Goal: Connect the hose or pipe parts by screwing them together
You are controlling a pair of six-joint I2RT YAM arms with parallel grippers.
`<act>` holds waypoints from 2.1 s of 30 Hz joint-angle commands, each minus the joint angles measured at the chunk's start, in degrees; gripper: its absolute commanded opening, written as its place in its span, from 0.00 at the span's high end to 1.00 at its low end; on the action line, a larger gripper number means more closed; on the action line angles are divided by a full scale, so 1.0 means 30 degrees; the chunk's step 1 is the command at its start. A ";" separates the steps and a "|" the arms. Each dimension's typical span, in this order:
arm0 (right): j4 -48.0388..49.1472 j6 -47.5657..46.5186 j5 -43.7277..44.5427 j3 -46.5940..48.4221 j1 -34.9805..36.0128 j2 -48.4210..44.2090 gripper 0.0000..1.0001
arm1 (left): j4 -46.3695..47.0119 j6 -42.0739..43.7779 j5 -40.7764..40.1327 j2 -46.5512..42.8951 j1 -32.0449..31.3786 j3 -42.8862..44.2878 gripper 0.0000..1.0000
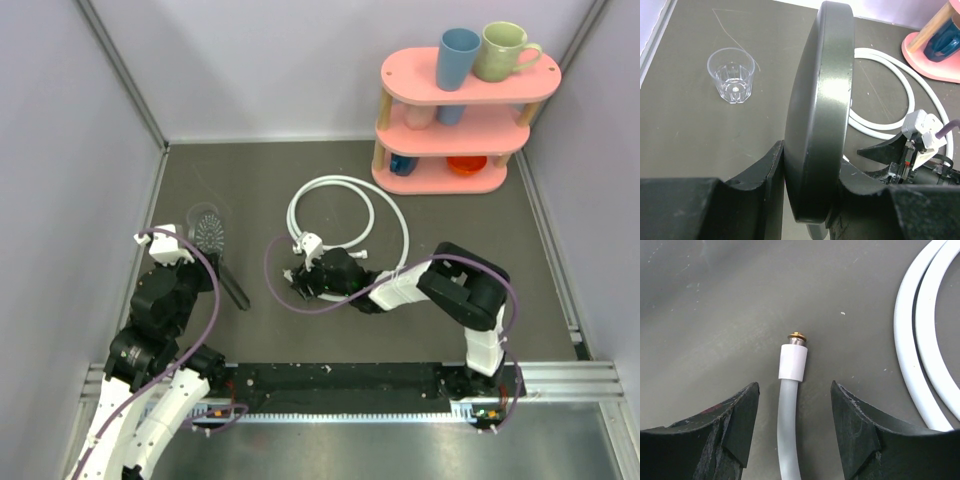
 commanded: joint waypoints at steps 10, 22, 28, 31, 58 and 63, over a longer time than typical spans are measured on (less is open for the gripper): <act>0.1256 0.0257 0.0474 0.1816 0.0465 0.2011 0.51 | 0.1390 -0.0277 -0.0517 -0.0304 0.0053 0.0016 1.00; 0.1720 0.0432 0.1770 0.1732 0.0759 0.2540 0.83 | 0.1331 -0.0336 -0.0635 -0.0187 0.0053 0.0045 1.00; 0.3155 0.0373 0.1857 0.0649 0.0759 0.0906 1.00 | 0.1215 -0.0862 -0.0607 0.0515 0.0053 0.0162 1.00; 0.3771 0.0110 0.1828 -0.0433 0.0759 -0.1112 1.00 | 0.1184 -0.1477 -0.0051 0.1042 0.0053 0.0367 1.00; 0.2046 -0.3522 -0.1834 -0.9080 0.0906 -1.8874 1.00 | 0.6658 -1.2316 0.6860 0.2684 0.0082 0.2303 1.00; 0.0433 -0.3817 -0.2301 -0.8171 0.0935 -1.9637 1.00 | 1.0843 -1.3635 0.9587 0.3299 0.0082 0.1016 1.00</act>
